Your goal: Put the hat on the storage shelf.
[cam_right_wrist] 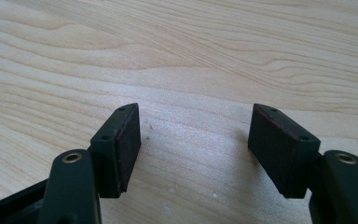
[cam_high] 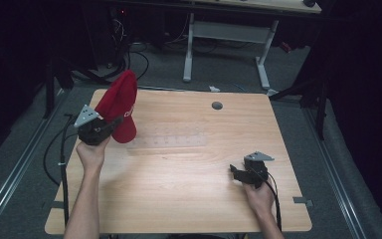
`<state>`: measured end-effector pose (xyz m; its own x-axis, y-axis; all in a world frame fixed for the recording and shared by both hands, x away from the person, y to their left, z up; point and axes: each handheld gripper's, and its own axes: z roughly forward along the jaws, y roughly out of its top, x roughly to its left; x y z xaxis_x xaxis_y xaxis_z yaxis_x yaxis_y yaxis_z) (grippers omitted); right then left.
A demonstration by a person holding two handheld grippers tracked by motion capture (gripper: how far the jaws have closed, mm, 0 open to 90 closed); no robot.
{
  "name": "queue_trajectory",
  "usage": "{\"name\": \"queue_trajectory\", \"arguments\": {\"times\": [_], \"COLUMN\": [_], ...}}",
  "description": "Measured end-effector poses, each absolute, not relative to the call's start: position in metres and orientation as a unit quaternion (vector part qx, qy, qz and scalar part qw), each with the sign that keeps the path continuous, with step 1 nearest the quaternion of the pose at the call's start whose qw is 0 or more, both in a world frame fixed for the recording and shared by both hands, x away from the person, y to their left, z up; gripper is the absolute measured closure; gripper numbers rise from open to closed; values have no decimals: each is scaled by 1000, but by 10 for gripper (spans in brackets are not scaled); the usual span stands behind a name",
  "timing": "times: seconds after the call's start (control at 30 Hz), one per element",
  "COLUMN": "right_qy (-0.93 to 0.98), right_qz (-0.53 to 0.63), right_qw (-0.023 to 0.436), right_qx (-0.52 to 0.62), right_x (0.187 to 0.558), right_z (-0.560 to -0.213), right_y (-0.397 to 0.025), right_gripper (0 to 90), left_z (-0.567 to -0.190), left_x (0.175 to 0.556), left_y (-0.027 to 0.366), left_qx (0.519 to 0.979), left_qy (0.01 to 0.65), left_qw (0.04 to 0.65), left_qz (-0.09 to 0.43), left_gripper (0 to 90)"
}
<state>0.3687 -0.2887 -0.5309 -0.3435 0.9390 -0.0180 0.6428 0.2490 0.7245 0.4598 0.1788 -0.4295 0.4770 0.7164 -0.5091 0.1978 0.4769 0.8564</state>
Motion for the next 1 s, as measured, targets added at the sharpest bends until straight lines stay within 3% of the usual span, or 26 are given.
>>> {"name": "queue_trajectory", "arguments": {"times": [0.27, 0.77, 1.0], "right_qy": [756, 755, 756], "right_qz": [318, 318, 318], "right_qw": [233, 232, 233], "right_qx": [522, 524, 523], "right_x": [369, 369, 369], "right_z": [-531, -531, -531], "right_y": [-289, -289, -289], "right_gripper": [345, 344, 344], "left_z": [-444, -461, -464], "left_x": [463, 452, 451], "left_y": [163, 168, 166], "left_qx": [512, 508, 513], "left_qy": [468, 493, 521], "left_qw": [689, 675, 652], "left_qz": [209, 207, 201], "left_gripper": [821, 812, 681]}}
